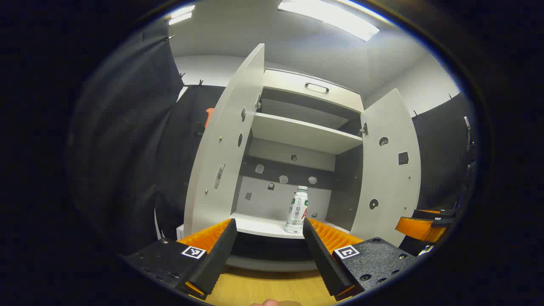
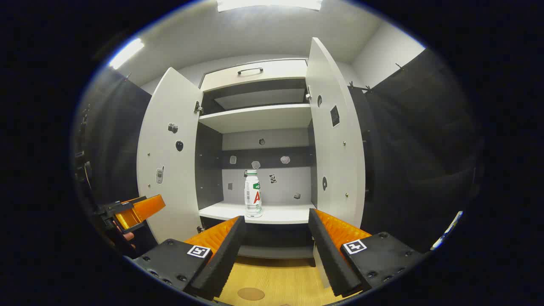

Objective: Grasp the bottle in the cabinet with the left hand and place it on the coaster, then close the right door with the right hand and the left door with the left hand.

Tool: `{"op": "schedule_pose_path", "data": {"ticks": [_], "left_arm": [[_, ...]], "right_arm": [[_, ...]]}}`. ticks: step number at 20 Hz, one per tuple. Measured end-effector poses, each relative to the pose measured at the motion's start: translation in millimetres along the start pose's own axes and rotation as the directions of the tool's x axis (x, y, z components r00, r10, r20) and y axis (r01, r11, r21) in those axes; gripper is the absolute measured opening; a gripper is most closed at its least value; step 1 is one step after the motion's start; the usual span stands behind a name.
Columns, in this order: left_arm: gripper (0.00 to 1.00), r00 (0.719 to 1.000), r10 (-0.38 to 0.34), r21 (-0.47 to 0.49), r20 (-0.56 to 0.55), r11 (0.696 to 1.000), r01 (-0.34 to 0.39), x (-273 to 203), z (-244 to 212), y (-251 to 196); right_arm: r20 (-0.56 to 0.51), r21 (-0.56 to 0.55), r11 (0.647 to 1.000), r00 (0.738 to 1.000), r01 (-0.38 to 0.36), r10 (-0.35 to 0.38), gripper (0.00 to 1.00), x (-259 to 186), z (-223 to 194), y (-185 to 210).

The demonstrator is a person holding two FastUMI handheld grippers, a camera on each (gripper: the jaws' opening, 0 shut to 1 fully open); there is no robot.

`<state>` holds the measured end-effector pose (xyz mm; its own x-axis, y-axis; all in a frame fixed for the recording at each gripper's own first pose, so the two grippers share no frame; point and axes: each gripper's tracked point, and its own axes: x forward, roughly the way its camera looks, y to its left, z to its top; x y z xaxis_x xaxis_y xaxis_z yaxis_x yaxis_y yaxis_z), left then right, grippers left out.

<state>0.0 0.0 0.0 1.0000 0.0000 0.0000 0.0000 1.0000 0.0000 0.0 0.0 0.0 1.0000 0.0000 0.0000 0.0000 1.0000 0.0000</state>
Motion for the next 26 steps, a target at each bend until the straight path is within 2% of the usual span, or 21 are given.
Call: {"op": "schedule_pose_path", "data": {"ticks": [12, 26], "left_arm": [[0.95, 1.000, 0.009, 0.015, -0.002, 1.000, -0.009, -23, 0, 3], [0.95, 0.999, -0.029, 0.044, -0.019, 0.999, 0.029, -24, -2, -8]], "right_arm": [[-0.015, 0.018, 1.000, 1.000, -0.017, 0.017, 0.97, -17, -6, 7], [-0.019, 0.043, 0.999, 0.999, 0.029, -0.028, 0.97, -26, -12, -1]]}}
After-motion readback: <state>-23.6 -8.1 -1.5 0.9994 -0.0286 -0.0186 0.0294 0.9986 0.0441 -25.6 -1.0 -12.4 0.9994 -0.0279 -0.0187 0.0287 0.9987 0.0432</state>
